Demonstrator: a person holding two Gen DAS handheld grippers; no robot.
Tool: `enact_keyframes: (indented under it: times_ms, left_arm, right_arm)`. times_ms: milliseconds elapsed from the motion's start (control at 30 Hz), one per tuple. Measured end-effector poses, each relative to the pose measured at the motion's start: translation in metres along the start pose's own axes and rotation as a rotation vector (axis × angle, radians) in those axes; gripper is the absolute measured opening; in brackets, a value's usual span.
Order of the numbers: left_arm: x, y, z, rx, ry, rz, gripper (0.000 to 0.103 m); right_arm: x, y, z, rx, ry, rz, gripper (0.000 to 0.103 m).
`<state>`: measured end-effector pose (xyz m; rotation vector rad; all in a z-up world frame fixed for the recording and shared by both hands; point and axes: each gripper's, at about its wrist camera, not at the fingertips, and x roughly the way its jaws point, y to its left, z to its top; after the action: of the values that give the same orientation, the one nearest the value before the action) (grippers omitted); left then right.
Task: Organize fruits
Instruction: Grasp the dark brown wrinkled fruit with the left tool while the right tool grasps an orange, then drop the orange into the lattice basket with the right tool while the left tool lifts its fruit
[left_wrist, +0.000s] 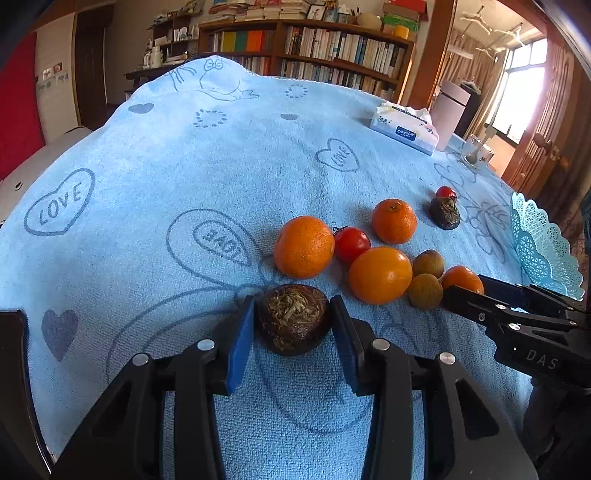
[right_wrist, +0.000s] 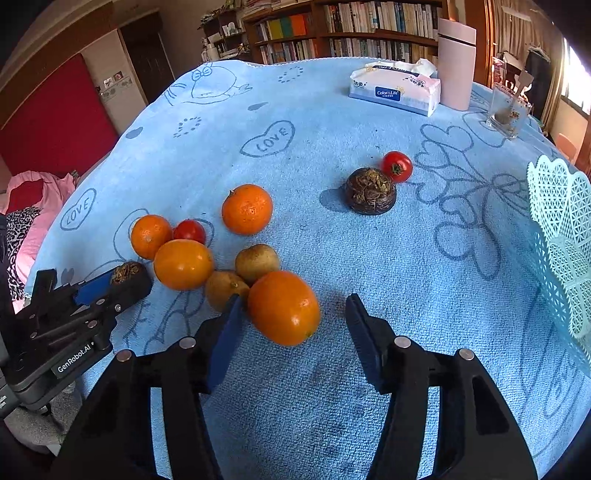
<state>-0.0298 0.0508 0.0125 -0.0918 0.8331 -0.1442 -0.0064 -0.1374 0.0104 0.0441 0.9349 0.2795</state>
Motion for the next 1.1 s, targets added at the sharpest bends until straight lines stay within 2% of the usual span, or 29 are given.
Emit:
enact_keyframes:
  times_ms: [133,333,467,700,867,1100]
  left_arm:
    - [0.0,0.0,0.0,0.005,0.0,0.006,0.041]
    - [-0.001,-0.003,0.0,0.015,0.006,0.018,0.041]
    - [-0.001,-0.006,0.0,0.017,0.01,0.028,0.041]
    - [-0.002,-0.017,0.002,0.035,0.021,0.026,0.041]
    - [-0.005,-0.032,0.003,0.071,0.022,0.019,0.041]
    - [-0.009,-0.055,0.009,0.107,0.011,0.015,0.041]
  right_arm:
    - [0.003,0.002,-0.002,-0.006,0.012,0.022,0.041]
    - [-0.014,0.0,-0.006,-0.001,-0.034,0.009,0.04]
    - [-0.039,-0.02,-0.005,0.062,-0.097,-0.005,0.04]
    - [-0.09,-0.077,-0.005,0.224,-0.224,-0.084,0.04]
    - [-0.122,-0.119,-0.012,0.325,-0.306,-0.174,0.041]
    - [-0.141,-0.171,-0.028,0.431,-0.35,-0.3,0.041]
